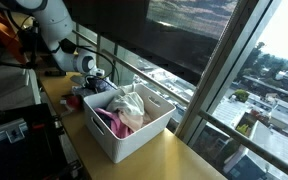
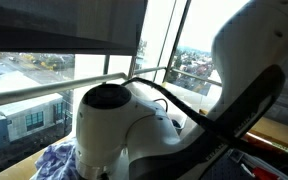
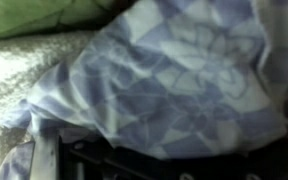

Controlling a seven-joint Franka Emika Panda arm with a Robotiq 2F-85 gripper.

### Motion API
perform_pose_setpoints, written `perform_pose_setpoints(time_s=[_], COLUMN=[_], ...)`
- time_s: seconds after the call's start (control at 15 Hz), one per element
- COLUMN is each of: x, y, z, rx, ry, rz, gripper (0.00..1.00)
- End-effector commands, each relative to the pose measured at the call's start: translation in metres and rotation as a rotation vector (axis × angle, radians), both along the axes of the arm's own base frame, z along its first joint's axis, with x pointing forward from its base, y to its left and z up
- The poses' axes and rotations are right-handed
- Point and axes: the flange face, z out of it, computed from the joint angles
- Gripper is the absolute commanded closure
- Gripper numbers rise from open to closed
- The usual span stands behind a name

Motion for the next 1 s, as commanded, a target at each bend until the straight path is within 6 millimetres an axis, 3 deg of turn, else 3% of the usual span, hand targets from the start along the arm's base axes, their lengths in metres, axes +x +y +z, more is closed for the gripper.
perform_pose_setpoints(time_s=[0.0, 0.27, 0.67, 0.93], x=[-0.024, -0.019, -0.005, 0.007], y=[0.004, 0.001, -0.022, -0.044], z=[-0.038, -0.013, 0.066, 0.13], rx=[0.008, 0.024, 0.087, 0.127], ry=[0.056, 0.043, -0.017, -0.072], rz=[-0.003, -0.015, -0.042, -0.062], gripper=[0.28, 0.55, 0.99, 1.0])
